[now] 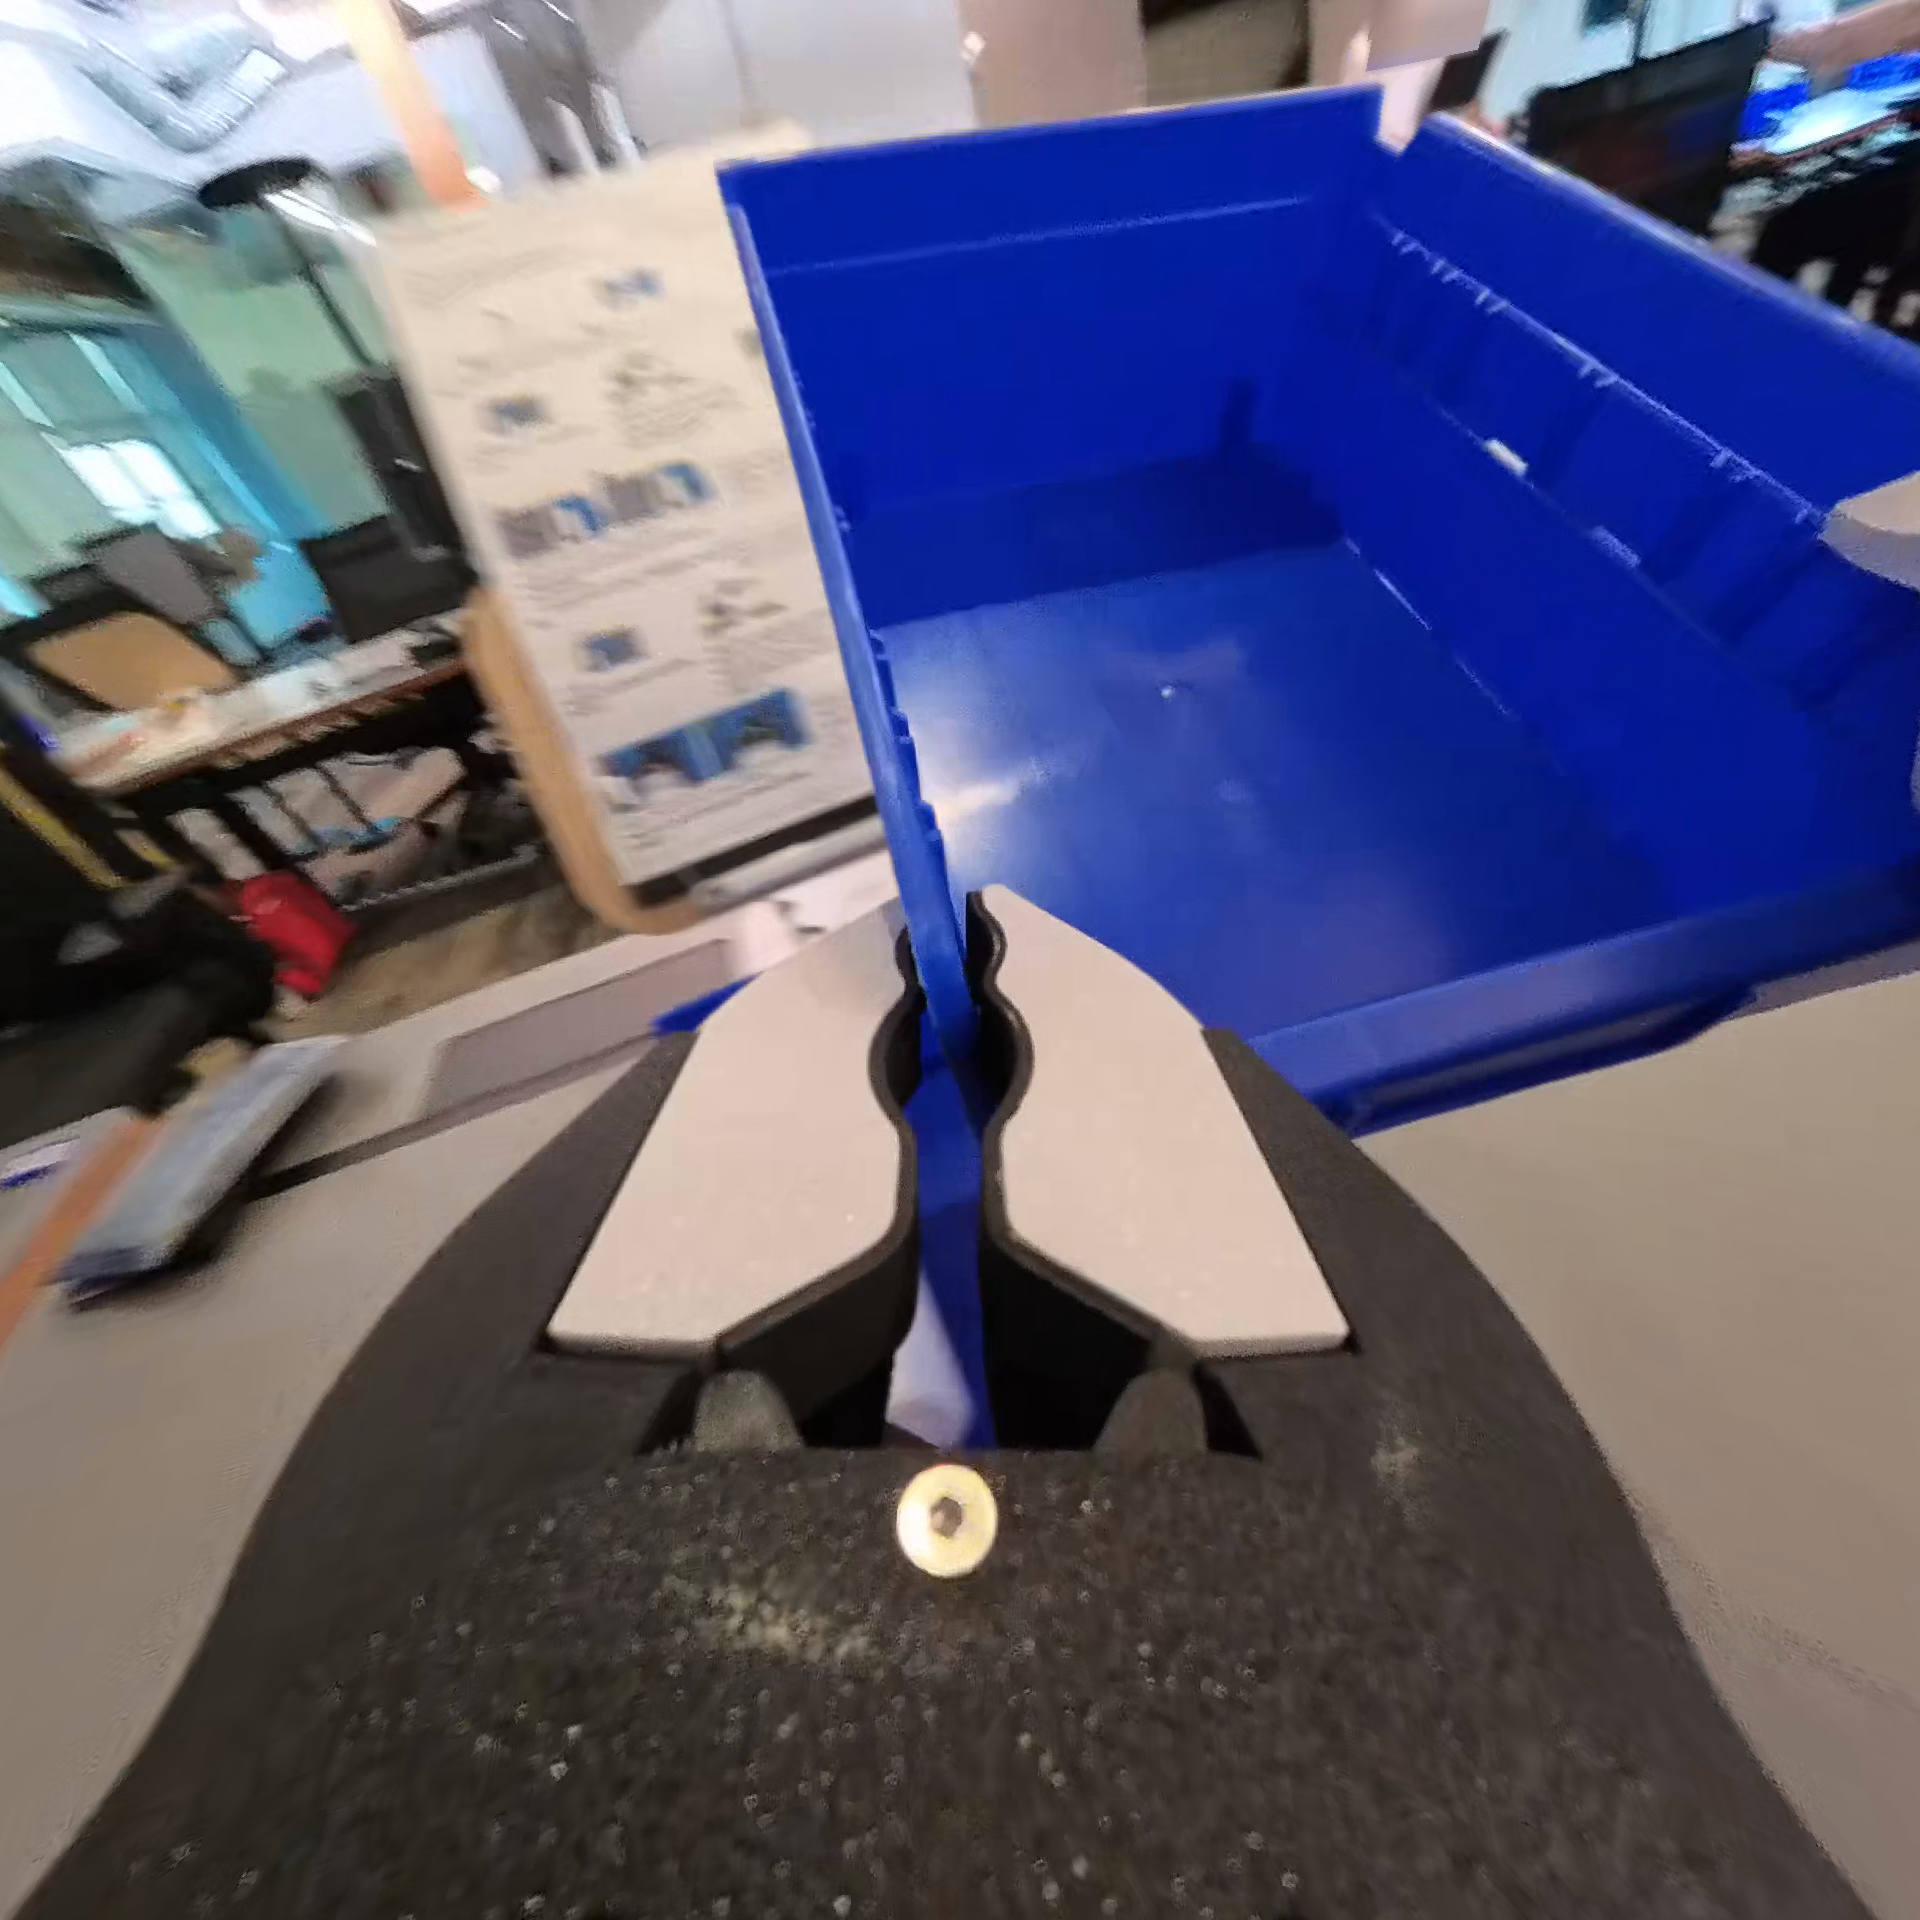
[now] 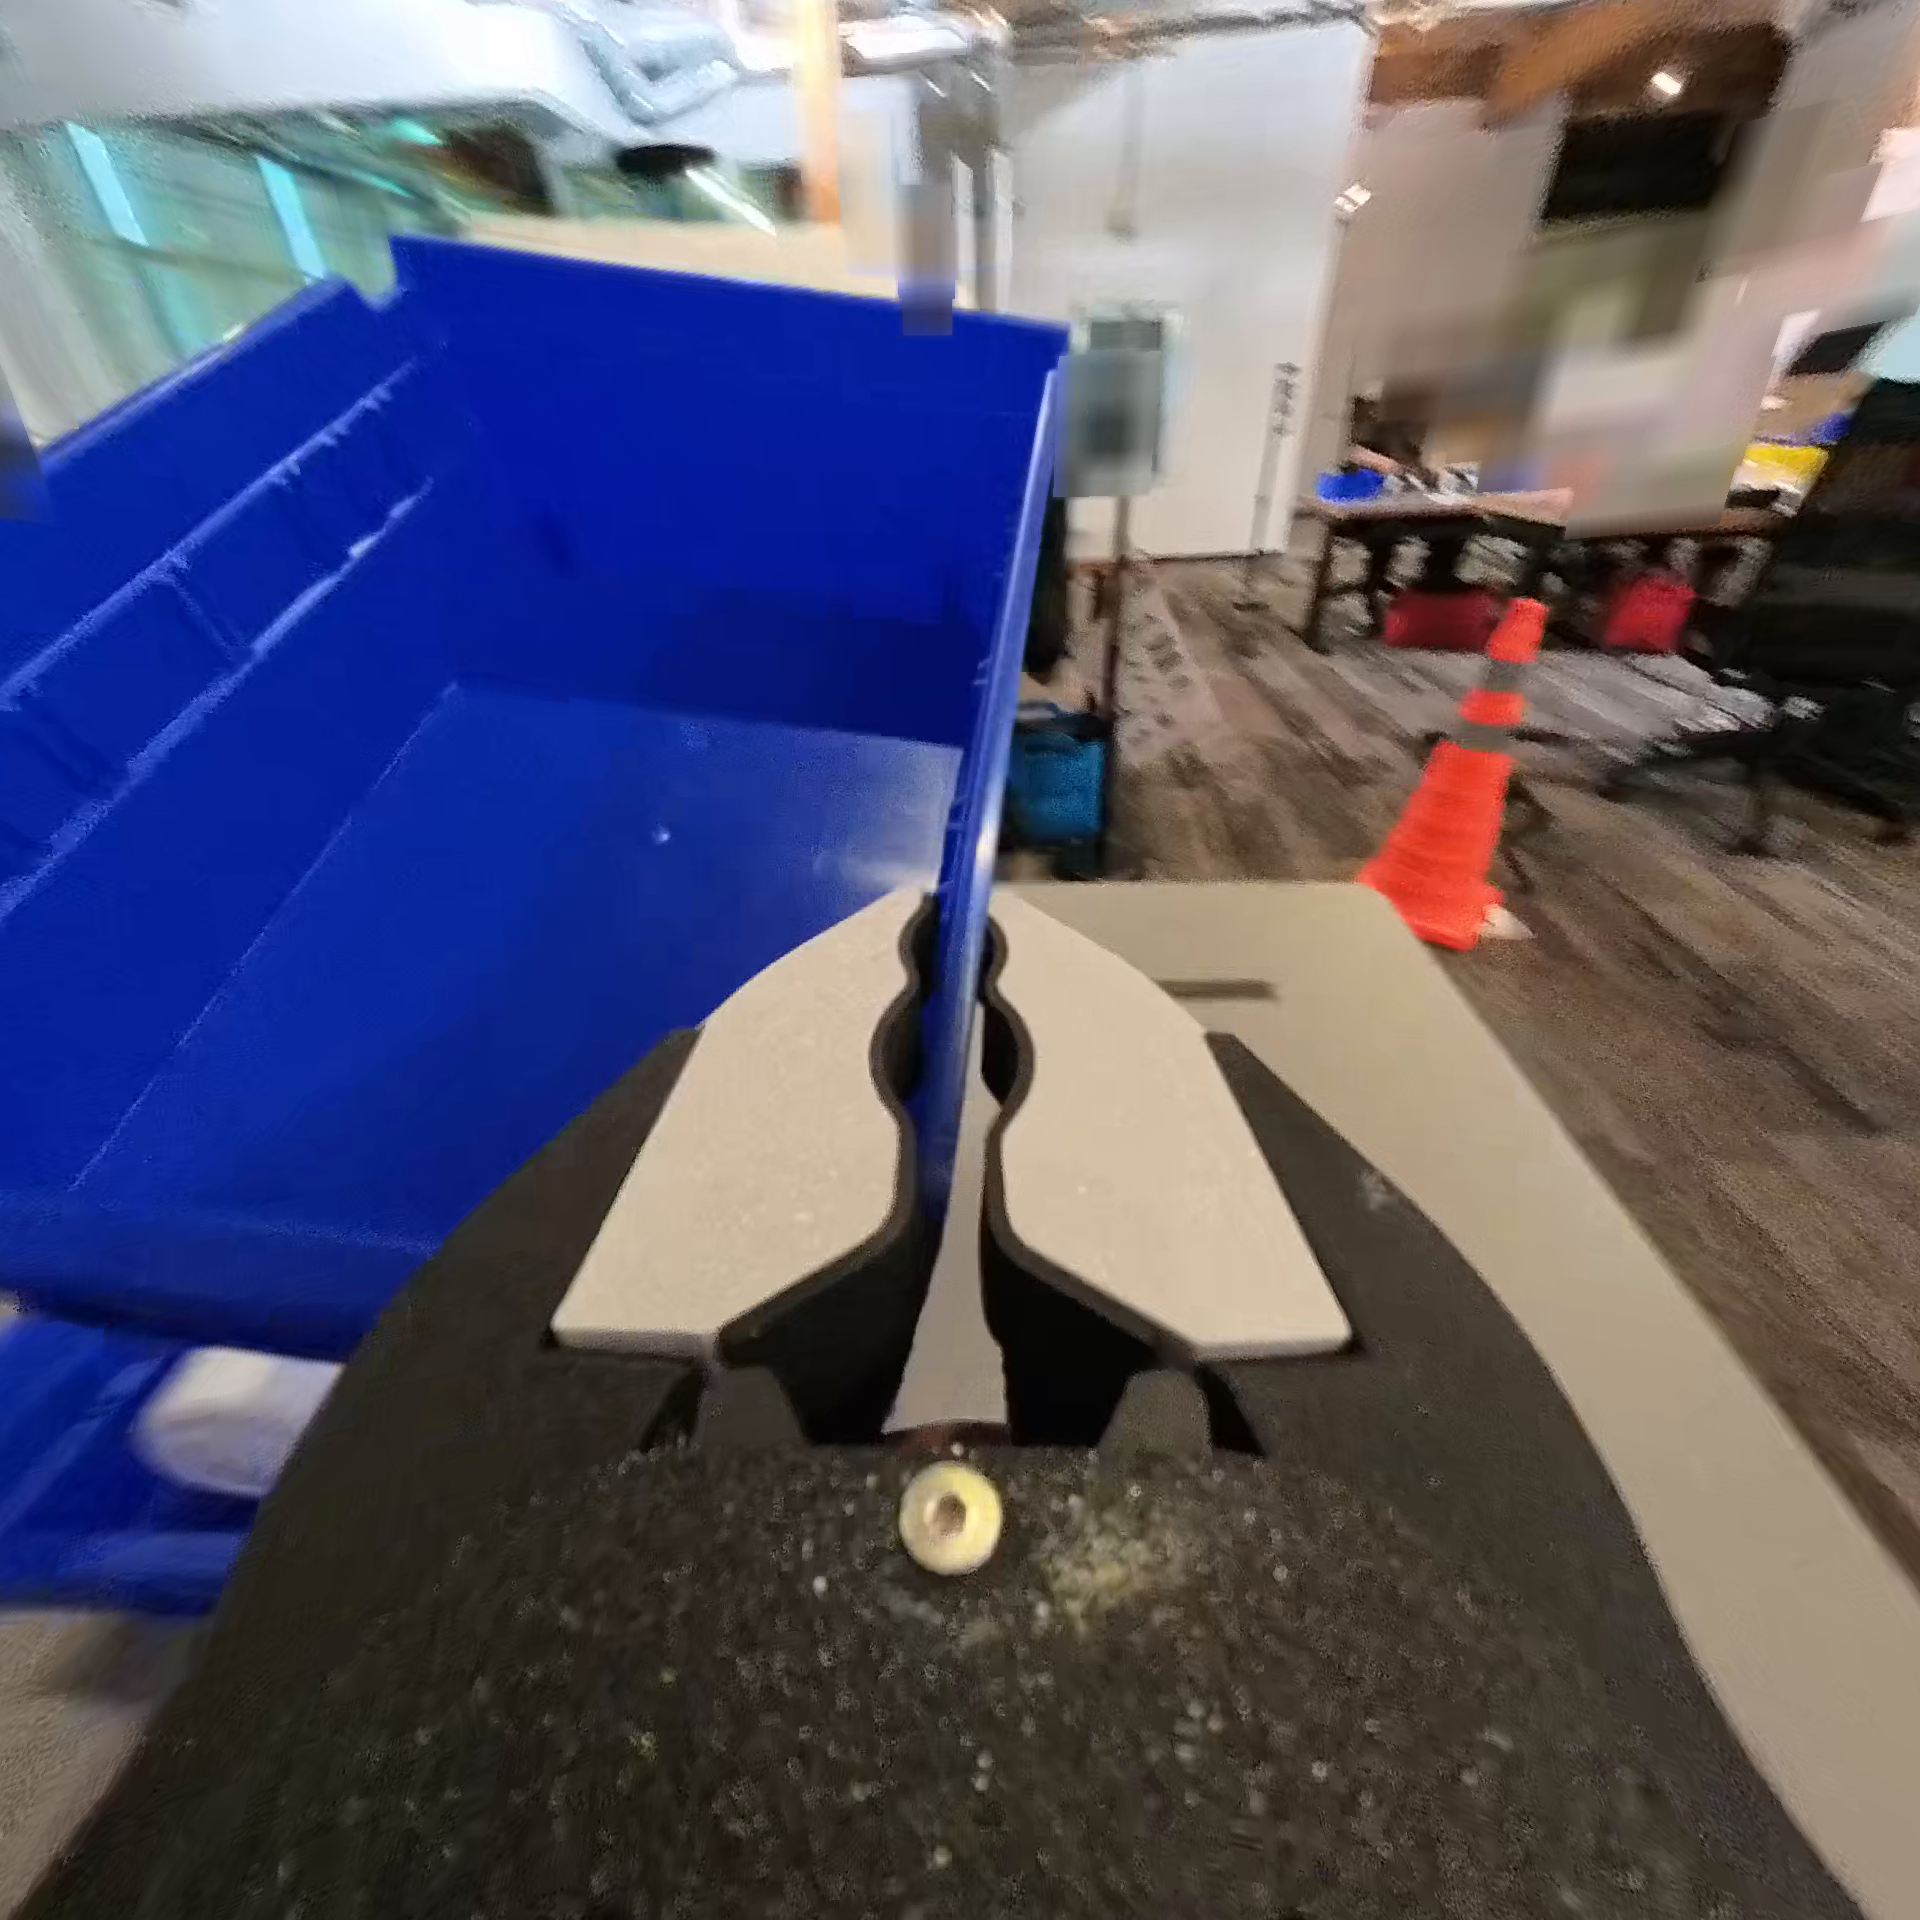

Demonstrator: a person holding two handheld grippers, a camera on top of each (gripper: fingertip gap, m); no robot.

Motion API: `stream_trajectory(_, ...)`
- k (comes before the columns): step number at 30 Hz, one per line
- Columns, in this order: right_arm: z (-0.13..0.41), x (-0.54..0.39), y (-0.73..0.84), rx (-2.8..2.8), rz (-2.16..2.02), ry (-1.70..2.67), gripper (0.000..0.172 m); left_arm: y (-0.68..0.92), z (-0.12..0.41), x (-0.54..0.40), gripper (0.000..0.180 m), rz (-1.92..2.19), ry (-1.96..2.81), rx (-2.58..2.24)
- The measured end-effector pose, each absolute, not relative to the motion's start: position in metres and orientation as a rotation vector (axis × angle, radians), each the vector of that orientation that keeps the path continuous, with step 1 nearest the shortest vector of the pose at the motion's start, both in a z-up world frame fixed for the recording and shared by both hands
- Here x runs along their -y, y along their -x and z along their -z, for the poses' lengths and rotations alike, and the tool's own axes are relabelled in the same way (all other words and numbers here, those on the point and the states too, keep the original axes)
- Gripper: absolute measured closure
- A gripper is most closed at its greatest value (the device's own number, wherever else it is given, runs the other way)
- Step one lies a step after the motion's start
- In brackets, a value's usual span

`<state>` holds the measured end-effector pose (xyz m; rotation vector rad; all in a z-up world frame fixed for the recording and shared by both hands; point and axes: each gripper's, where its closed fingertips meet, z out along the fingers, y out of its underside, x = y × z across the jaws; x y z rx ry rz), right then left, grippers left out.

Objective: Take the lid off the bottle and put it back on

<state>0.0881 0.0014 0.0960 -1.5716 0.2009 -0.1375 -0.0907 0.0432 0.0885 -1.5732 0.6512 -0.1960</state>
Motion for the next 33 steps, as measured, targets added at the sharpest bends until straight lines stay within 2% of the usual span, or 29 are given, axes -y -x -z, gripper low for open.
stream_trajectory(7,0.009,0.015,-0.244,-0.486,0.098,1.78,0.169,-0.061,0.02,-0.035,0.175,0.31,1.719,-0.724)
stream_trajectory(13,0.1,0.022,-0.303,-0.616,0.049,1.896,0.169,-0.111,0.099,-0.027,0.175,0.342,1.861,-0.742)
stream_trajectory(19,0.117,0.009,-0.312,-0.548,0.129,1.912,0.165,-0.115,0.136,-0.019,0.17,0.37,1.924,-0.789)
stream_trajectory(21,0.117,0.005,-0.315,-0.567,0.127,1.9,0.163,-0.114,0.139,-0.014,0.168,0.348,1.897,-0.852)
stream_trajectory(24,0.117,0.0,-0.305,-0.603,0.03,1.886,0.166,-0.11,0.137,-0.014,0.151,0.301,1.875,-0.905)
stream_trajectory(26,0.116,0.001,-0.298,-0.59,0.008,1.879,0.162,-0.106,0.128,-0.01,0.14,0.372,1.889,-0.94)
stream_trajectory(28,0.112,0.008,-0.302,-0.604,0.062,1.876,0.153,-0.098,0.109,-0.002,0.14,0.489,1.872,-0.978)
stream_trajectory(30,0.094,0.017,-0.307,-0.54,0.16,1.84,0.134,-0.077,0.086,0.004,0.138,0.586,1.844,-1.017)
stream_trajectory(33,0.056,0.033,-0.309,-0.5,0.289,1.759,0.132,-0.023,0.057,0.002,0.137,0.678,1.829,-1.019)
